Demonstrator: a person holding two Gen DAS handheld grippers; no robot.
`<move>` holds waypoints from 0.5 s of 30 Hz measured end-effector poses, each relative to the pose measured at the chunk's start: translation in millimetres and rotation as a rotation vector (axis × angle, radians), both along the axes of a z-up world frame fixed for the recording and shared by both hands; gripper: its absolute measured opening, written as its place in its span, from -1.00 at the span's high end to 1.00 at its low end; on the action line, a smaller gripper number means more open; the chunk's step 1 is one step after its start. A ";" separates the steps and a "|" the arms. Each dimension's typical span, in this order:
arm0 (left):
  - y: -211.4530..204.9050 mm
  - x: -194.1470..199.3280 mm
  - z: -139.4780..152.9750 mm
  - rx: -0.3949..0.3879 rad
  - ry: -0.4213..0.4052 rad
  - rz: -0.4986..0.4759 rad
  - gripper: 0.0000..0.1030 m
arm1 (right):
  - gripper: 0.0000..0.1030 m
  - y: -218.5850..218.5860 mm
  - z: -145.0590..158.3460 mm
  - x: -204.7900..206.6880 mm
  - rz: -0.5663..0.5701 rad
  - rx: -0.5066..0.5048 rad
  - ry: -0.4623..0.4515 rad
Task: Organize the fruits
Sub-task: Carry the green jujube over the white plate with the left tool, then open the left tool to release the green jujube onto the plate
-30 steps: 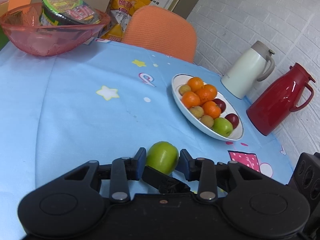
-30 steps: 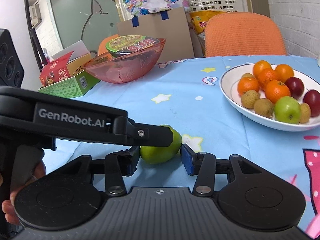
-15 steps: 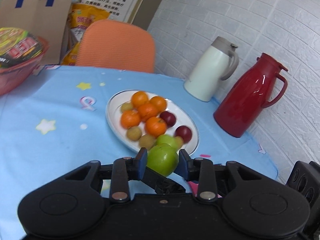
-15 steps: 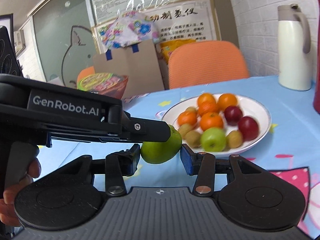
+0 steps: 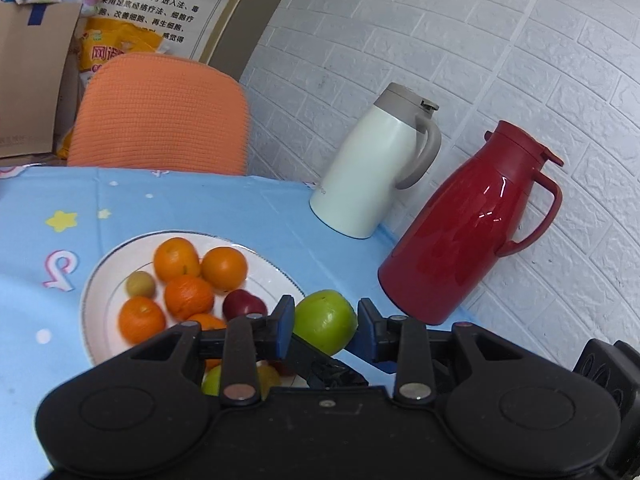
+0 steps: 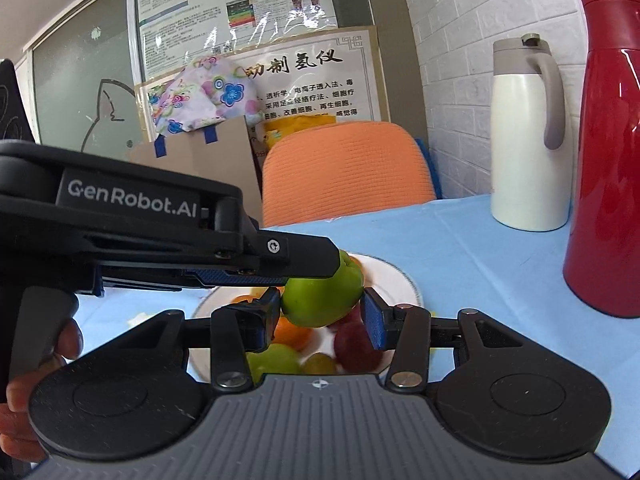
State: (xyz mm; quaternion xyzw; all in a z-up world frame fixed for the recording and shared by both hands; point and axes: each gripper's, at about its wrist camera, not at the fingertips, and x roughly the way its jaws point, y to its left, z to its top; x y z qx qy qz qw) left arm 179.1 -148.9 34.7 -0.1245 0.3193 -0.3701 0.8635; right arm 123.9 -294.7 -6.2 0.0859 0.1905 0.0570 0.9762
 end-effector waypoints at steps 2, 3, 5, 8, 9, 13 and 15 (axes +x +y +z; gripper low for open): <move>-6.9 8.2 -4.4 -0.010 0.009 -0.002 -1.00 | -0.48 -8.2 -3.0 5.0 -0.004 -0.002 0.002; -9.6 11.4 -6.0 -0.013 0.012 -0.002 -1.00 | -0.48 -11.4 -4.6 7.7 -0.005 -0.001 0.002; -15.0 18.1 -9.0 -0.016 0.017 -0.002 -1.00 | -0.48 -18.0 -8.2 11.4 -0.008 0.004 0.003; -22.1 27.4 -14.1 -0.009 0.024 0.001 -1.00 | -0.48 -24.3 -13.1 19.6 -0.009 0.003 0.010; -24.1 30.8 -15.9 -0.006 0.029 0.004 -1.00 | -0.48 -25.1 -14.5 21.9 -0.008 0.000 0.013; -28.1 40.2 -22.1 -0.003 0.048 0.012 -1.00 | -0.48 -29.2 -19.1 30.2 -0.001 -0.002 0.030; -29.3 43.0 -24.0 0.000 0.048 0.012 -1.00 | -0.49 -30.5 -22.2 33.7 0.006 0.002 0.042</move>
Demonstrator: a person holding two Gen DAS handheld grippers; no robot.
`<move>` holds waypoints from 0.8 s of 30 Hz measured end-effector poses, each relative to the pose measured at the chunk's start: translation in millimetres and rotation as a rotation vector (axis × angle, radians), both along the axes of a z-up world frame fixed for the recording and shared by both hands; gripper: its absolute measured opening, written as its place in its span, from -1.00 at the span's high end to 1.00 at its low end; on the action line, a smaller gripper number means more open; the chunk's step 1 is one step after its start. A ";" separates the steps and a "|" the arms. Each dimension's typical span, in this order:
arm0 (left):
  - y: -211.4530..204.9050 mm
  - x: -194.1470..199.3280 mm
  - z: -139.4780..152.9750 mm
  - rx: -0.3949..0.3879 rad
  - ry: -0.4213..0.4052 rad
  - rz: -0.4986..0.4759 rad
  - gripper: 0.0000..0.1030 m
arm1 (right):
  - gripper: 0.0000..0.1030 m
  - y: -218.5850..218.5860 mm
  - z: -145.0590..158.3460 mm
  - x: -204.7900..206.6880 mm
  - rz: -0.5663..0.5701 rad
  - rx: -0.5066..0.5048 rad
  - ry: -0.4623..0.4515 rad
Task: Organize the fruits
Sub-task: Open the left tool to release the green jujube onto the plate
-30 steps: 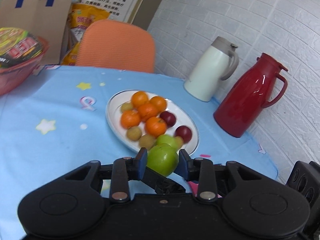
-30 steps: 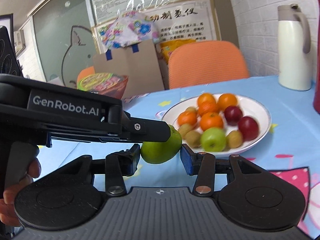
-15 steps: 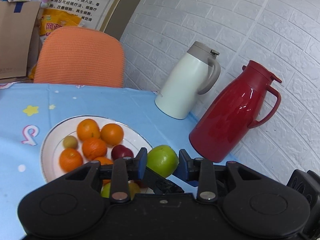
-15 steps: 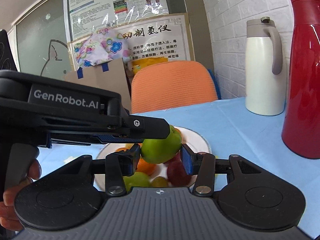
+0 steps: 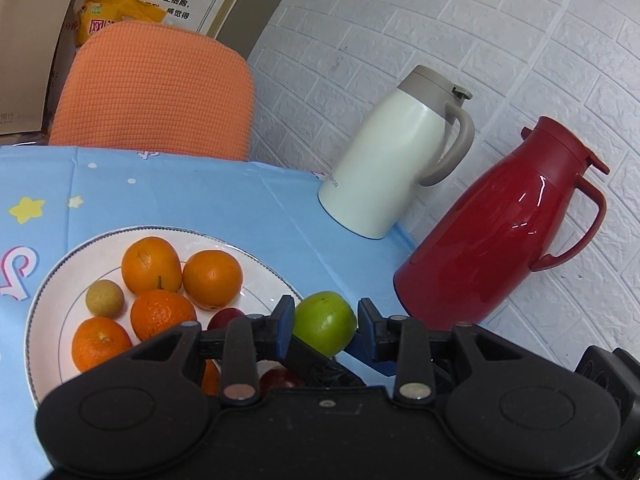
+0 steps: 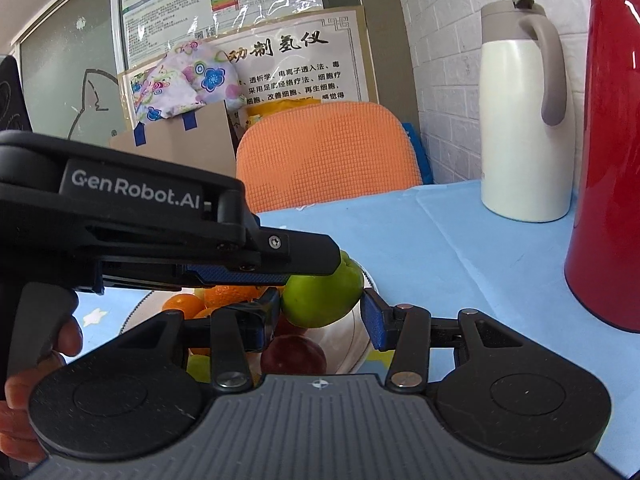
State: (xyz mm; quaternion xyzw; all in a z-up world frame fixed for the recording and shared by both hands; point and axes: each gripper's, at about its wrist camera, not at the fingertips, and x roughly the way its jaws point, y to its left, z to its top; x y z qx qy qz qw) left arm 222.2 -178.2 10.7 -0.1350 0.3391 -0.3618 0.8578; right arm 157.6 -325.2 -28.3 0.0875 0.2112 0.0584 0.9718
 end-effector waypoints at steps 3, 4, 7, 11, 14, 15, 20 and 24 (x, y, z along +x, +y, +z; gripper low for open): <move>-0.4 1.0 0.5 0.002 -0.013 0.015 -1.00 | -0.57 1.0 -5.6 6.6 0.016 0.004 0.028; 0.5 0.3 0.8 0.003 -0.019 0.018 -1.00 | -0.64 1.6 -6.4 5.9 0.022 0.005 0.022; 8.1 -6.6 3.2 0.013 -0.061 0.075 -1.00 | -1.00 4.7 -4.4 -1.3 0.049 0.007 -0.015; 20.1 -16.1 8.9 0.031 -0.111 0.133 -1.00 | -1.00 12.1 -2.0 -12.8 0.023 -0.071 -0.043; 27.6 -23.1 13.6 0.041 -0.124 0.148 -1.00 | -1.00 12.6 0.4 -18.3 0.019 -0.062 -0.025; 29.7 -26.0 15.4 0.044 -0.128 0.152 -1.00 | -1.00 13.0 1.6 -21.2 0.015 -0.060 -0.021; 42.8 -47.1 24.6 0.063 -0.156 0.184 -1.00 | -1.00 16.7 12.0 -41.6 -0.011 -0.093 -0.022; 56.4 -70.3 31.7 0.088 -0.186 0.235 -1.00 | -1.00 20.1 22.3 -59.4 -0.031 -0.128 0.008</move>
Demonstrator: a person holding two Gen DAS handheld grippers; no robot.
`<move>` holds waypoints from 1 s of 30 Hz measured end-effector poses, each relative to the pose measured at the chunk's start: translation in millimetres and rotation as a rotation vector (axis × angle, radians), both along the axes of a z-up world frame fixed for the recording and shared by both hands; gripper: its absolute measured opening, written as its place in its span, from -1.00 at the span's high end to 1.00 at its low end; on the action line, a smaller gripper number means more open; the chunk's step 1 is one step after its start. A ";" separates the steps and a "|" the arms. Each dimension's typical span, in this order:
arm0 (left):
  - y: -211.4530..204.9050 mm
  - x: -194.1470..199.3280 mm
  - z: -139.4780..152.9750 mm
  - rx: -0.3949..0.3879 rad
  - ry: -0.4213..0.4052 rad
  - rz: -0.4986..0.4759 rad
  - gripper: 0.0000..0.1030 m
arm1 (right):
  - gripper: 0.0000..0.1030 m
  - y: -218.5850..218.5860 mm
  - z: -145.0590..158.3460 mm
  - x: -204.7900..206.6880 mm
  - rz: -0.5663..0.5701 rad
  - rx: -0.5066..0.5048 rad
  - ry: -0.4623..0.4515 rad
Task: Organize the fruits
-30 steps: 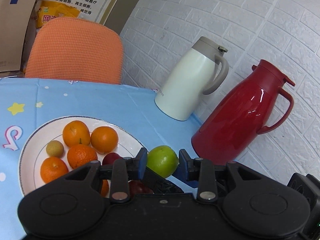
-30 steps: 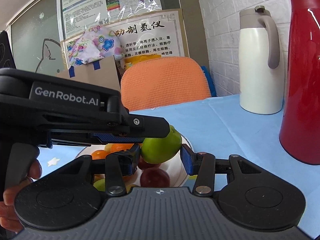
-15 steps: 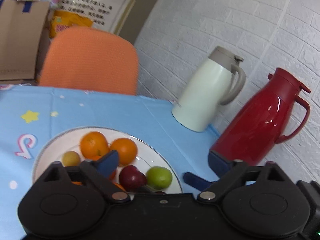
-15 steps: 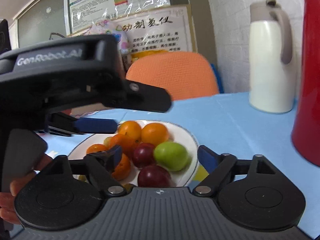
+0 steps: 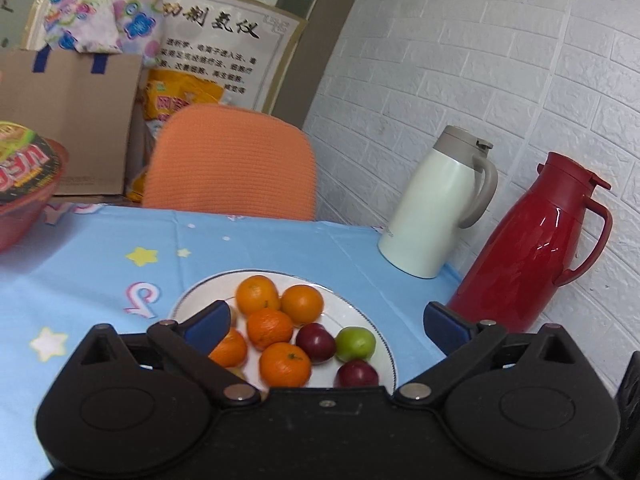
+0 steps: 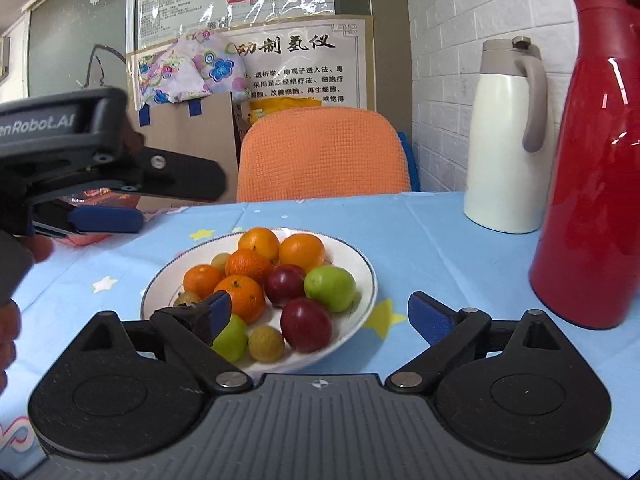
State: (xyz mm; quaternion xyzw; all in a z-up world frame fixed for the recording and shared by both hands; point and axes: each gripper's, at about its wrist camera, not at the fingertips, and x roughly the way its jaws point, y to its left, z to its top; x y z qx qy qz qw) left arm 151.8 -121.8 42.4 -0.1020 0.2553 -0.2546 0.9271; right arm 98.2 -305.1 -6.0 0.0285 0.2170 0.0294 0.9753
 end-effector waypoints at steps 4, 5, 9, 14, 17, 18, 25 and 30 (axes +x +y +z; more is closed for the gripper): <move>10.7 -31.9 6.0 0.055 -0.033 0.093 -1.00 | -1.00 3.8 2.2 -22.8 -0.021 -0.046 0.020; 14.0 -40.2 5.8 0.067 -0.031 0.105 -1.00 | -1.00 4.5 1.5 -28.8 -0.024 -0.052 0.024; 23.1 -65.7 0.4 0.113 -0.018 0.160 -1.00 | -1.00 5.5 -3.4 -50.9 -0.035 -0.054 0.042; 30.1 -88.6 -10.7 0.193 -0.015 0.221 -1.00 | -1.00 9.9 -8.7 -69.5 -0.047 -0.054 0.056; 31.9 -95.3 -16.6 0.236 -0.014 0.250 -1.00 | -1.00 10.8 -10.0 -77.3 -0.068 -0.055 0.060; 32.5 -97.1 -18.3 0.251 -0.014 0.261 -1.00 | -1.00 10.7 -10.0 -78.8 -0.074 -0.052 0.059; 35.8 -104.4 -26.2 0.311 -0.001 0.291 -1.00 | -1.00 12.7 -6.3 -83.5 -0.100 -0.037 0.038; 38.0 -107.7 -28.8 0.329 0.003 0.309 -1.00 | -1.00 16.1 -8.8 -82.9 -0.104 -0.038 0.049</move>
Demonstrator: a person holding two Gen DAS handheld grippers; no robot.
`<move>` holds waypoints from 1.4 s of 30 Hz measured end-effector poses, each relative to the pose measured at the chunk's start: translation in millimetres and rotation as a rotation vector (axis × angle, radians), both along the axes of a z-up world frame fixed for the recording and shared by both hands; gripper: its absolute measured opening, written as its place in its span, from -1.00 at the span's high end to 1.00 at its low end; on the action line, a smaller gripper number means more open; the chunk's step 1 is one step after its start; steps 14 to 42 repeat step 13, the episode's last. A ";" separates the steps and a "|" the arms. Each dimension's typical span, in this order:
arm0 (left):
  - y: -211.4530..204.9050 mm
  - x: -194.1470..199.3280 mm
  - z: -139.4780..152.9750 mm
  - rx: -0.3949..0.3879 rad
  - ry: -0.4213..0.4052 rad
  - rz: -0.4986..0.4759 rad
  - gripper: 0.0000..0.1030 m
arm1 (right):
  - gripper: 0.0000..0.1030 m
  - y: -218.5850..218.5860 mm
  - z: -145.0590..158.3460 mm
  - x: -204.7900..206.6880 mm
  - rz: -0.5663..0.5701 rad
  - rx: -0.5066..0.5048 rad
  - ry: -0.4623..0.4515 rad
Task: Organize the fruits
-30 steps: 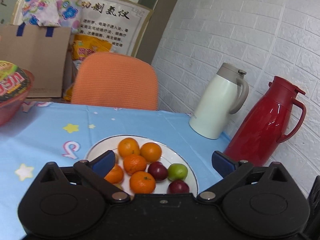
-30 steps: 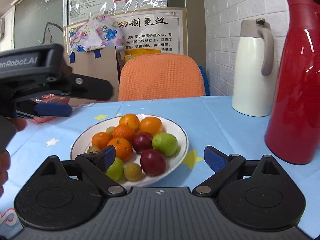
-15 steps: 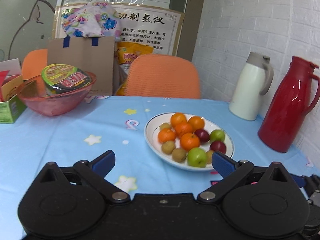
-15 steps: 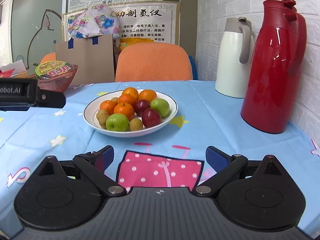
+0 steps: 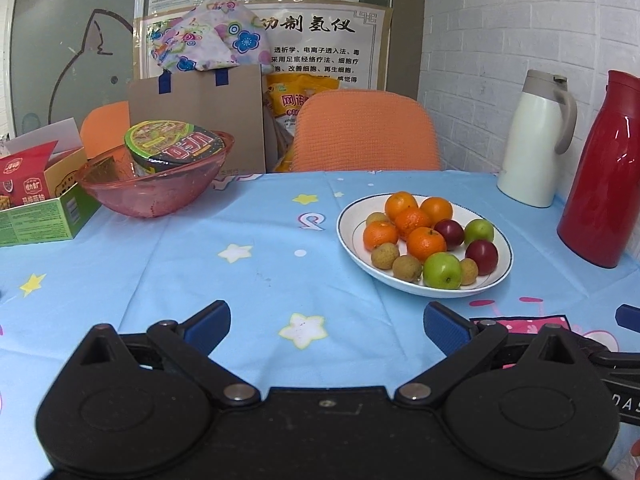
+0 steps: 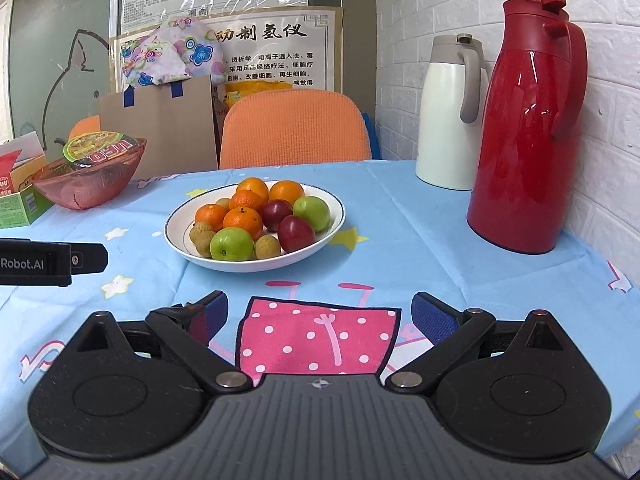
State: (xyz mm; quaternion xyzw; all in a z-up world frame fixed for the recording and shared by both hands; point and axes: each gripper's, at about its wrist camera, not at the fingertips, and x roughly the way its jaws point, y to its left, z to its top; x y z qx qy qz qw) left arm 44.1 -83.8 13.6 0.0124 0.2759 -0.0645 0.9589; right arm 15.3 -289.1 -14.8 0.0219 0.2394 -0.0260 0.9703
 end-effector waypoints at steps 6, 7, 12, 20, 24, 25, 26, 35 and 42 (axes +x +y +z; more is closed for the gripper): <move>4.0 -1.3 -2.1 -0.008 0.000 -0.004 -1.00 | -1.00 2.0 -0.3 0.6 -0.004 -0.001 0.001; 4.4 -1.5 -2.4 -0.010 0.001 -0.008 -1.00 | -1.00 2.4 -0.4 0.7 -0.002 -0.002 0.001; 2.6 -2.3 -4.0 -0.010 0.009 -0.013 -1.00 | -1.00 4.3 -1.2 1.3 0.003 -0.005 0.008; 2.3 -2.7 -4.5 -0.008 0.012 -0.010 -1.00 | -1.00 4.6 -1.3 1.3 0.002 -0.006 0.009; 2.3 -2.7 -4.5 -0.008 0.012 -0.010 -1.00 | -1.00 4.6 -1.3 1.3 0.002 -0.006 0.009; 2.3 -2.7 -4.5 -0.008 0.012 -0.010 -1.00 | -1.00 4.6 -1.3 1.3 0.002 -0.006 0.009; 2.3 -2.7 -4.5 -0.008 0.012 -0.010 -1.00 | -1.00 4.6 -1.3 1.3 0.002 -0.006 0.009; 2.3 -2.7 -4.5 -0.008 0.012 -0.010 -1.00 | -1.00 4.6 -1.3 1.3 0.002 -0.006 0.009; 2.3 -2.7 -4.5 -0.008 0.012 -0.010 -1.00 | -1.00 4.6 -1.3 1.3 0.002 -0.006 0.009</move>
